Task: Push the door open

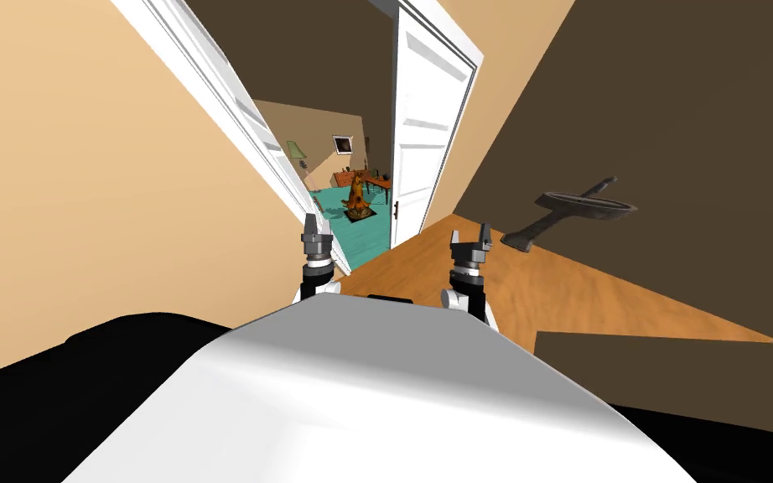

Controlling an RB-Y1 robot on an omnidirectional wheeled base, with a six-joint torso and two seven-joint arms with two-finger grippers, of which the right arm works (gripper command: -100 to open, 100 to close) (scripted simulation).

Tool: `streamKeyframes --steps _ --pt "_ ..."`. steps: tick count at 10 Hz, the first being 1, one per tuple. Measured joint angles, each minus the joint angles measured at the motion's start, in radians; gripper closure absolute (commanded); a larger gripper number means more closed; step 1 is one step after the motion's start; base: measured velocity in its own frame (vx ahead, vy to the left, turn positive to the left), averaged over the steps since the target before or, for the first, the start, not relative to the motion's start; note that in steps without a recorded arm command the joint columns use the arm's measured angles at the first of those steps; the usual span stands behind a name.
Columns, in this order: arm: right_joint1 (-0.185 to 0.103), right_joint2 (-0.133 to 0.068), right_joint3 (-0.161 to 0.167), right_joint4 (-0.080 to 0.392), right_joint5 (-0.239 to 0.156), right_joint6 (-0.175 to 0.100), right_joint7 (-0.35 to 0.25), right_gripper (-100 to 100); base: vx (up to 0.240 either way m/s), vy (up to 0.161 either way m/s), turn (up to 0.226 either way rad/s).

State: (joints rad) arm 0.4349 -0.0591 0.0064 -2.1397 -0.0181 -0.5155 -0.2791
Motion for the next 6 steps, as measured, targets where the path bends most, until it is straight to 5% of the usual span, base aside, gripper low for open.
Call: streamKeyframes --steps 6 --pt "-0.040 -0.021 -0.016 0.133 -0.031 -0.030 -0.107 -100 0.116 -0.077 0.201"
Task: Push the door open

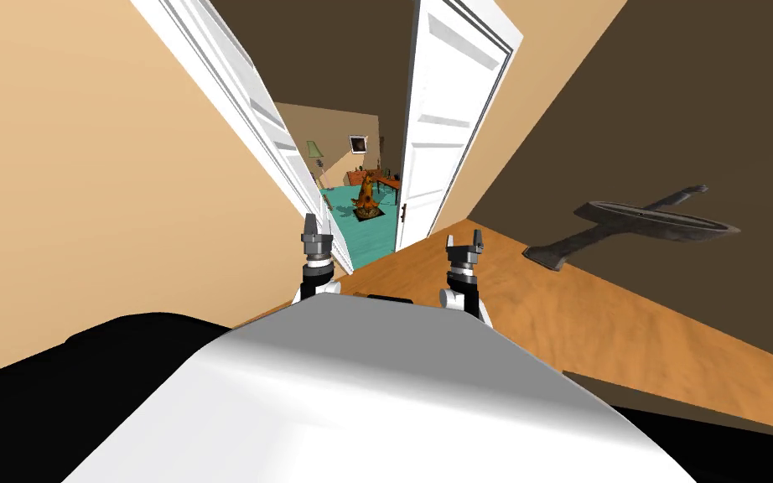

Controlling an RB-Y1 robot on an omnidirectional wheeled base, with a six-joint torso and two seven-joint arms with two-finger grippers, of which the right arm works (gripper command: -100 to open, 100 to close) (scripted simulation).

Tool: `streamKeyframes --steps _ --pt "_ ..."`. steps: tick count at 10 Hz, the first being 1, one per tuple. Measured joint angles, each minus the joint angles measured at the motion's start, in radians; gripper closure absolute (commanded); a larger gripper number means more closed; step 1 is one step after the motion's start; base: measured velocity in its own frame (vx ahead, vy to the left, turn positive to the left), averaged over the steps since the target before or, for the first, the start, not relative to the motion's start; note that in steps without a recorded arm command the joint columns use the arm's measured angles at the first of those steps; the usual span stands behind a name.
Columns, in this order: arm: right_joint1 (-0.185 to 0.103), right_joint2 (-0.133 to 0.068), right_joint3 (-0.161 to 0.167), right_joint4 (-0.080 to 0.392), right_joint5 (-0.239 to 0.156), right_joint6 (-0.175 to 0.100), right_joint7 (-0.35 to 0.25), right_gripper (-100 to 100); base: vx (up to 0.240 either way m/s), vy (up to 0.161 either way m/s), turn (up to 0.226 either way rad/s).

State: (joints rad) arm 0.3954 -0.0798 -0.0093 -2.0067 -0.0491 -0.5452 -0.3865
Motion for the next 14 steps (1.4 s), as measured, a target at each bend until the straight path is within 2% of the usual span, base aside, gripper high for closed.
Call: streamKeyframes --steps 2,6,10,14 --pt "-0.010 -0.011 -0.010 0.041 -0.015 -0.006 -0.045 -100 0.105 -0.069 0.185" --pt "-0.034 -0.010 -0.013 0.112 -0.028 -0.016 -0.100 -100 0.077 -0.069 0.150" --pt "-0.069 -0.020 -0.029 0.205 -0.052 -0.033 -0.172 -100 0.083 -0.084 0.219" --pt "-0.092 -0.022 -0.037 0.294 -0.071 -0.058 -0.243 -100 0.078 -0.094 0.170"
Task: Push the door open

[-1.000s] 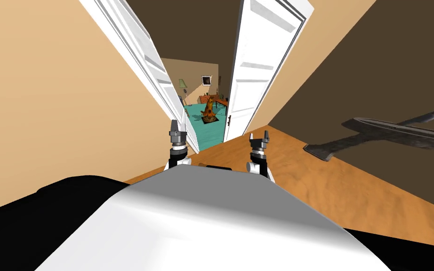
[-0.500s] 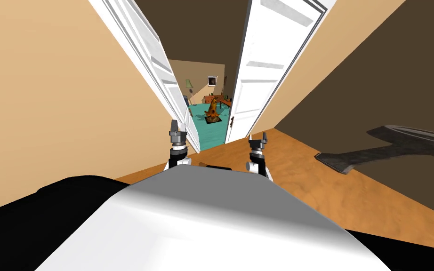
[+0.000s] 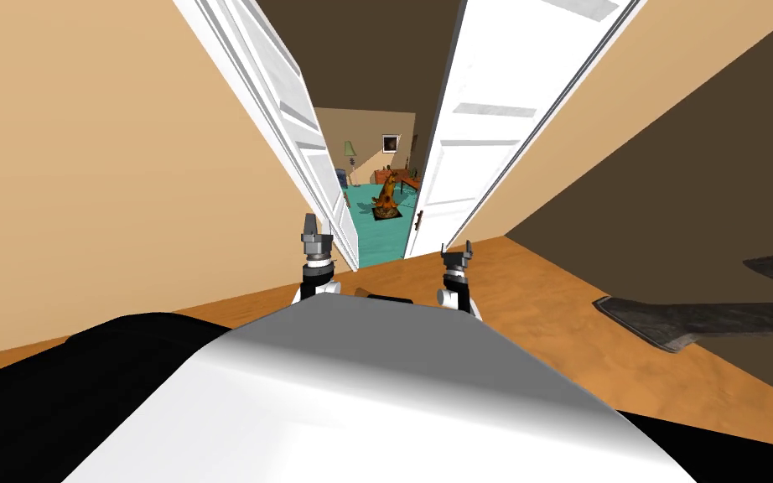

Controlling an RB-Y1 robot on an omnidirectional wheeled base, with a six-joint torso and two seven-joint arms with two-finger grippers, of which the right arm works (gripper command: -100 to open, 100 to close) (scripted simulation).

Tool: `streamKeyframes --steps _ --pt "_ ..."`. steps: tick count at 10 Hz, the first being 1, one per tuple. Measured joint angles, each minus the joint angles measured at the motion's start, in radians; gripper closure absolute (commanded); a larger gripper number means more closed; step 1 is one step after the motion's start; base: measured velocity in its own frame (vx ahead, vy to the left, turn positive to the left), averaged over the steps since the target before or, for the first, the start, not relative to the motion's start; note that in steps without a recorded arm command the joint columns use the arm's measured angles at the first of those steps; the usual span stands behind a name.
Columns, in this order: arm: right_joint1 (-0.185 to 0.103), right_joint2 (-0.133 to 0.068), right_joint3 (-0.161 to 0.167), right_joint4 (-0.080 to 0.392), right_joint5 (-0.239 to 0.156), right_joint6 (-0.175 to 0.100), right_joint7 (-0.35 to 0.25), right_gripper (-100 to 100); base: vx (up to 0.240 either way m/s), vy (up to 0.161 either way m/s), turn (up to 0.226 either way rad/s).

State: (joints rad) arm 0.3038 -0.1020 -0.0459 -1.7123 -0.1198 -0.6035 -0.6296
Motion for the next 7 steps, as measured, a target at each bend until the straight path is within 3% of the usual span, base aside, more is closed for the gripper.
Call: streamKeyframes --steps 7 --pt "-0.046 -0.003 -0.019 0.135 -0.034 -0.022 -0.115 -100 0.058 -0.084 0.174"
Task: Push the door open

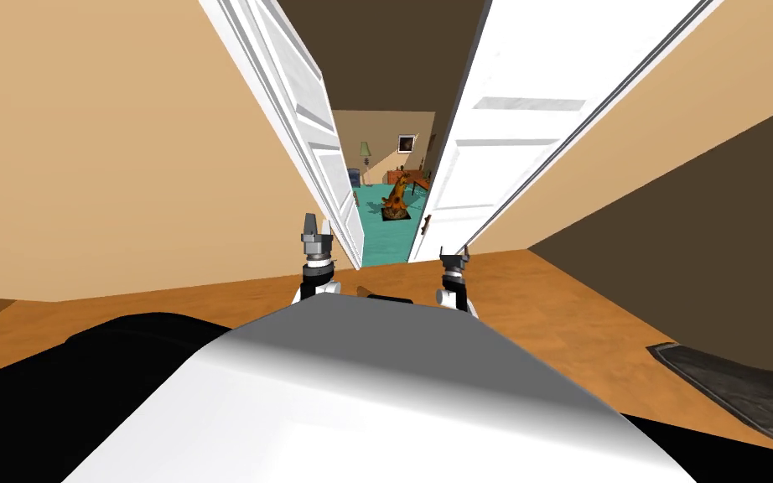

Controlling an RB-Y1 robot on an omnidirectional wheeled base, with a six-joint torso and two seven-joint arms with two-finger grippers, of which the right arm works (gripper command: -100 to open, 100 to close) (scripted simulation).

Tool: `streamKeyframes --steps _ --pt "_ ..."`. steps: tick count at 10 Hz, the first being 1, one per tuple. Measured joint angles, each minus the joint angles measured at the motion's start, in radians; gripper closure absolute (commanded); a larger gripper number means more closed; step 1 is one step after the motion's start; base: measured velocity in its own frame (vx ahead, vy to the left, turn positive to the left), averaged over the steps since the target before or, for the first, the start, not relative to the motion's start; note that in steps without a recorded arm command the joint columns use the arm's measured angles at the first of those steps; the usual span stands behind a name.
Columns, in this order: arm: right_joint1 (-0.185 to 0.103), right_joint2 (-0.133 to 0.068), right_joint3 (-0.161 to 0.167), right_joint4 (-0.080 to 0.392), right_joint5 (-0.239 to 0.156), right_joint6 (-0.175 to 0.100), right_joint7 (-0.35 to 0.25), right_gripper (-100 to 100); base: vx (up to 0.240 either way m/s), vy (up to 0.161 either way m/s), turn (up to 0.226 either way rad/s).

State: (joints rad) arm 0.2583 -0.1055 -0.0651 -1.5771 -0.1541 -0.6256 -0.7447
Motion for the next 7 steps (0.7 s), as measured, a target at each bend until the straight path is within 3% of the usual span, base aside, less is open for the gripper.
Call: streamKeyframes --steps 6,7 --pt "-0.044 0.006 -0.014 0.126 -0.027 -0.026 -0.094 -100 0.049 -0.091 0.167" --pt "-0.051 0.004 -0.018 0.144 -0.033 -0.027 -0.112 -100 0.059 -0.135 0.299"
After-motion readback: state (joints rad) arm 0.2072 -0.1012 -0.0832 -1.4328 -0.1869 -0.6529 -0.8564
